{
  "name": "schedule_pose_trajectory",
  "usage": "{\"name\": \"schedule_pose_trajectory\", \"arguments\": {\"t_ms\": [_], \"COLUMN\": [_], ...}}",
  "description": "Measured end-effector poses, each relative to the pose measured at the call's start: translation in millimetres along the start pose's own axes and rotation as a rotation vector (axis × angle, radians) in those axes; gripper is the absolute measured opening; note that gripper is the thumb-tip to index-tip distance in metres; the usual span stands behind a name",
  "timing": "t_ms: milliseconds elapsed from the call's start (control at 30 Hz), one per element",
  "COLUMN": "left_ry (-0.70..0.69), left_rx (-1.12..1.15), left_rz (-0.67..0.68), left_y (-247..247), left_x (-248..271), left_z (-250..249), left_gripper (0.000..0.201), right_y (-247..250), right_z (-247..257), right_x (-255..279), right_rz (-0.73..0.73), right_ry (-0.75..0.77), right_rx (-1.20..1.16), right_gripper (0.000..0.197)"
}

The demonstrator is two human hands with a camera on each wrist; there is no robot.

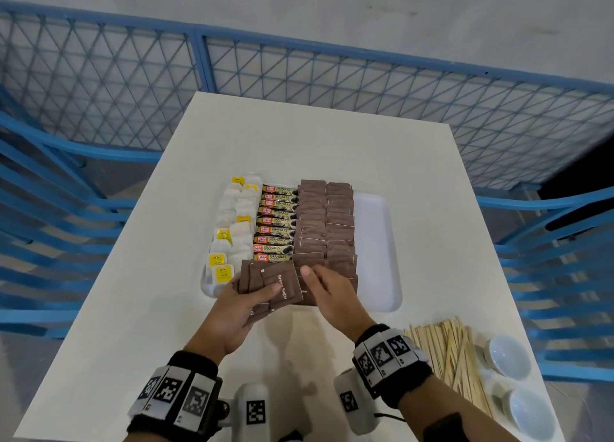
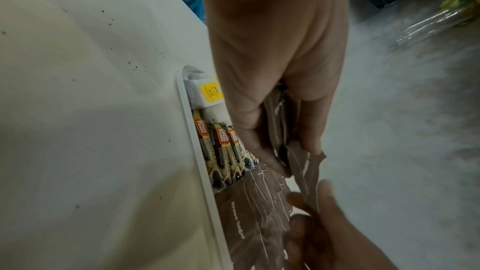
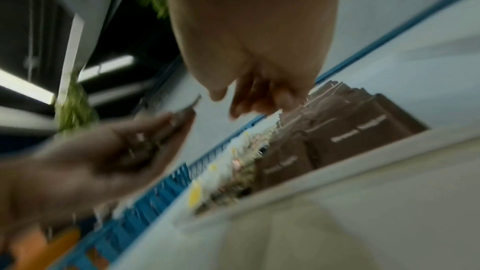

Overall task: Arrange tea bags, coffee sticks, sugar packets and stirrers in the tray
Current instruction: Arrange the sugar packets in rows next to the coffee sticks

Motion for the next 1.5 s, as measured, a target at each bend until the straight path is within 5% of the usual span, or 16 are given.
{"name": "schedule_pose_trajectory", "arguments": {"t_ms": [167, 367, 600, 1267, 1367, 1500], "left_ry": [0.008, 0.026, 0.106, 0.106, 0.106, 0.096], "left_rx": [-0.063, -0.045, -0.002, -0.063, -0.122, -0.136], "left_rz": [0.019, -0.011, -0.021, 0.032, 0.069, 0.08], "left_y": [-5.0, -2.8, 8.3, 4.2, -1.0, -7.1], "left_x": [-0.1, -3.4, -5.9, -1.2, 0.4, 0.1], "left_z": [1.4, 4.1, 7.4, 8.4, 8.3, 6.9], "left_gripper": [0.028, 0.02, 0.02, 0.029, 0.027, 0.026], "right_y": [-3.2, 13.8, 56.1, 41.8, 39.4, 27.6], "right_z": [7.6, -4.5, -31.7, -42.2, -26.7, -3.4], "right_x": [5.4, 6.5, 5.8, -2.5, -0.9, 3.9], "right_rz": [0.136, 0.06, 0.009, 0.033, -0.065, 0.092], "right_ry": [-0.037, -0.141, -0.198, -0.02, 0.056, -0.082], "right_rx": [-0.257, -0.383, 0.245, 0.609, 0.39, -0.101], "right_gripper": [0.005, 0.004, 0.01, 0.027, 0.023, 0.024]}}
Point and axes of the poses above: each hand's wrist, its own x-axis away from the middle knuckle, its own y-axis out of the back of the hand, z = x × y, the point moved 3 cm from there along -x, towards the middle knuckle, and after that the axes turned 7 degrees about z, right-handed, at the moved point
